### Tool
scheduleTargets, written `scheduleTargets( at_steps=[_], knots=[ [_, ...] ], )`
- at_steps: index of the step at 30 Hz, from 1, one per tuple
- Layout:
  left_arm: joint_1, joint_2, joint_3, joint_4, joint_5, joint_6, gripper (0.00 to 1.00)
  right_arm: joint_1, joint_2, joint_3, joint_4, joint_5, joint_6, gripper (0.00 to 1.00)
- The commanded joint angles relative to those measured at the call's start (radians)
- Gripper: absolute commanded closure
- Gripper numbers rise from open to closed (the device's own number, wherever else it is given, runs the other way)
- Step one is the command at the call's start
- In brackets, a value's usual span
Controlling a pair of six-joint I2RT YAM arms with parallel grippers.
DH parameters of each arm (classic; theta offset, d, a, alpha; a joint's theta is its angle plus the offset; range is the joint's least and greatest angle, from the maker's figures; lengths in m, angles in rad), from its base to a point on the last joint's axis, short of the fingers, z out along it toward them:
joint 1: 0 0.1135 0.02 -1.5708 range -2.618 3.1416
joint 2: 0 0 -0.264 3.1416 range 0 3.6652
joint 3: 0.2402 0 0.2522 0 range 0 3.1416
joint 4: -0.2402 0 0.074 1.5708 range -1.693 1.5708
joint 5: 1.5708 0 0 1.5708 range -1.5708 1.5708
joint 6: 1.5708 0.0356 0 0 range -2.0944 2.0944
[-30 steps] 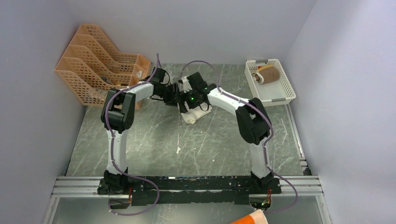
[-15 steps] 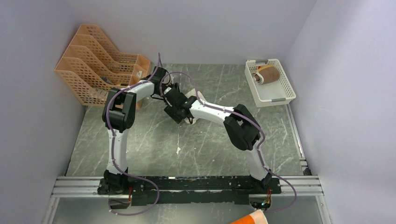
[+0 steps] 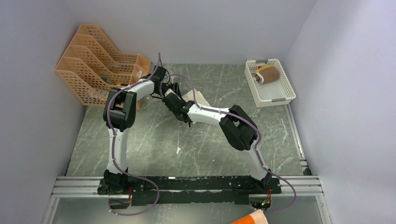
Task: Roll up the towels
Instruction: Roll the towel at the center of the board.
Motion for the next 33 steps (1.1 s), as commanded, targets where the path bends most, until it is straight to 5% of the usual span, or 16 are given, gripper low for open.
scheduleTargets(
  at_steps=[1,9,21,26,33],
  knots=[
    [0.029,0.033,-0.007,-0.083,-0.014,0.044,0.42,-0.009,0.033,-0.002,0.036,0.015,-0.003,0.68],
    [0.108,-0.071,-0.05,-0.06,-0.025,0.023,0.41,-0.144,-0.073,-0.079,0.161,-0.499,0.03,0.89],
    [0.141,-0.21,-0.144,0.11,-0.006,-0.074,0.41,-0.481,-0.021,-0.126,0.359,-1.282,0.294,0.92],
    [0.087,-0.16,-0.12,0.131,-0.003,-0.084,0.42,-0.531,0.055,-0.131,0.43,-1.412,0.425,0.91],
    [0.041,-0.075,-0.048,0.217,0.009,-0.158,0.42,-0.536,0.094,-0.126,0.377,-1.398,0.413,0.85]
  ],
)
